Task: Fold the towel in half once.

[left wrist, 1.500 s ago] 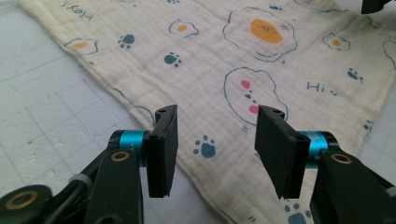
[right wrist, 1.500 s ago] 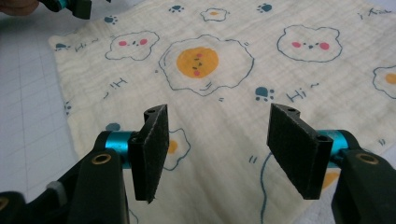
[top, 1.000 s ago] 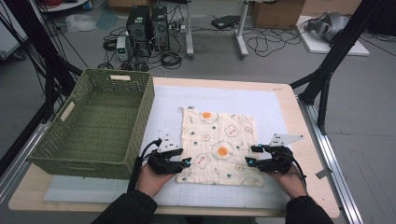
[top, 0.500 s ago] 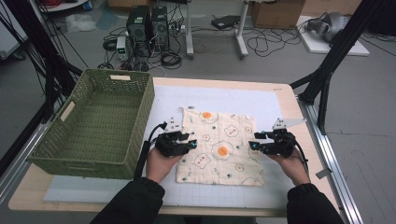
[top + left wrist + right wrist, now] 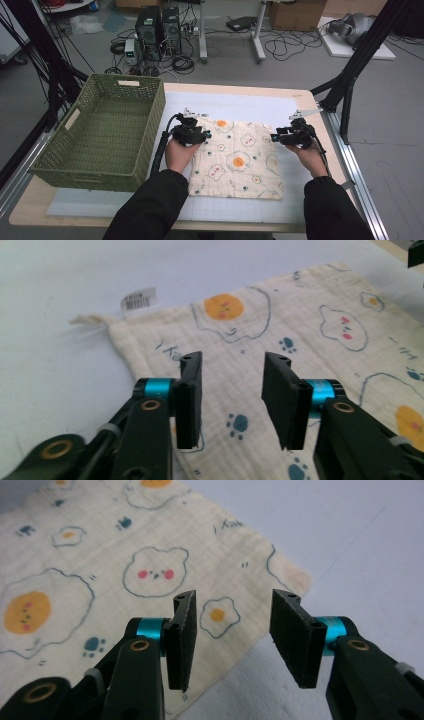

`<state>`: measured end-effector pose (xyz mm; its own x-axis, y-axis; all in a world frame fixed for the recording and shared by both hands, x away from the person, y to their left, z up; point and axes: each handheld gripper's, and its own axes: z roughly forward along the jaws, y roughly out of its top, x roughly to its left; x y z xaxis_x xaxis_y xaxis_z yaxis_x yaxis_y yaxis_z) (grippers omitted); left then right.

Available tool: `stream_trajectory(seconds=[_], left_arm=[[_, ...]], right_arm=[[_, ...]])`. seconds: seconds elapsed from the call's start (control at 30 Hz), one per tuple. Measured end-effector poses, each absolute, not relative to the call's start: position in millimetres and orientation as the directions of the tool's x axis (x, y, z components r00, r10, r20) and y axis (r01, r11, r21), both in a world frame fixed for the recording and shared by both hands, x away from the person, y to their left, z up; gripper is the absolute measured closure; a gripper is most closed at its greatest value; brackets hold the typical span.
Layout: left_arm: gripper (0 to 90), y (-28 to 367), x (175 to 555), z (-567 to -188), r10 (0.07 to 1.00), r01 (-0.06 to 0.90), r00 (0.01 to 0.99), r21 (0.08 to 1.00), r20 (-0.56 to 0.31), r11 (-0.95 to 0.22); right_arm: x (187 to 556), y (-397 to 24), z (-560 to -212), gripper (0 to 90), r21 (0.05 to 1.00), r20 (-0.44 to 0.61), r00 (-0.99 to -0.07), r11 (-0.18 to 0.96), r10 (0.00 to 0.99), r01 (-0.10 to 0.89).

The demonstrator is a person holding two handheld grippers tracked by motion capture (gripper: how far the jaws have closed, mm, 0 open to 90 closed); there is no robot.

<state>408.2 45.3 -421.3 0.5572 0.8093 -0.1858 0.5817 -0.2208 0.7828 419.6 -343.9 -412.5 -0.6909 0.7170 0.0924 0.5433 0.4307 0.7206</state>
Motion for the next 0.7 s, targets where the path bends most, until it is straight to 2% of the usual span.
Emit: stream_trajectory(seconds=[0.2, 0.3, 0.37, 0.47, 0.57, 0.63, 0.7], left_arm=[[58.4, 47.1, 415.7, -432.8, 0.841, 0.608, 0.521, 0.755, -0.146, -0.247], [59.6, 46.4, 418.4, -440.0, 0.855, 0.631, 0.504, 0.727, -0.119, -0.271], [64.3, 44.5, 417.8, -440.6, 0.86, 0.615, 0.502, 0.736, -0.09, -0.282], [74.1, 42.8, 417.6, -441.4, 0.867, 0.603, 0.496, 0.74, -0.053, -0.299], [80.2, 44.9, 418.2, -441.1, 0.873, 0.611, 0.485, 0.735, -0.055, -0.293], [87.2, 45.1, 417.7, -440.3, 0.871, 0.613, 0.489, 0.731, -0.052, -0.301], [88.8, 47.5, 418.3, -439.6, 0.87, 0.626, 0.485, 0.728, -0.083, -0.28]], right_arm=[[429.8, -337.3, -428.0, 56.0, 0.709, 0.085, -0.663, 0.423, 0.744, 0.565], [432.4, -334.4, -432.8, 59.8, 0.704, 0.075, -0.644, 0.417, 0.761, 0.575], [434.4, -332.6, -438.6, 60.7, 0.685, 0.082, -0.635, 0.419, 0.768, 0.596], [433.2, -332.5, -441.6, 68.1, 0.696, 0.075, -0.62, 0.404, 0.781, 0.593], [432.4, -331.5, -441.8, 84.5, 0.694, 0.101, -0.637, 0.404, 0.765, 0.596], [431.7, -328.5, -440.6, 86.2, 0.688, 0.086, -0.651, 0.427, 0.754, 0.586], [431.7, -328.1, -439.3, 86.6, 0.685, 0.091, -0.664, 0.437, 0.742, 0.583]])
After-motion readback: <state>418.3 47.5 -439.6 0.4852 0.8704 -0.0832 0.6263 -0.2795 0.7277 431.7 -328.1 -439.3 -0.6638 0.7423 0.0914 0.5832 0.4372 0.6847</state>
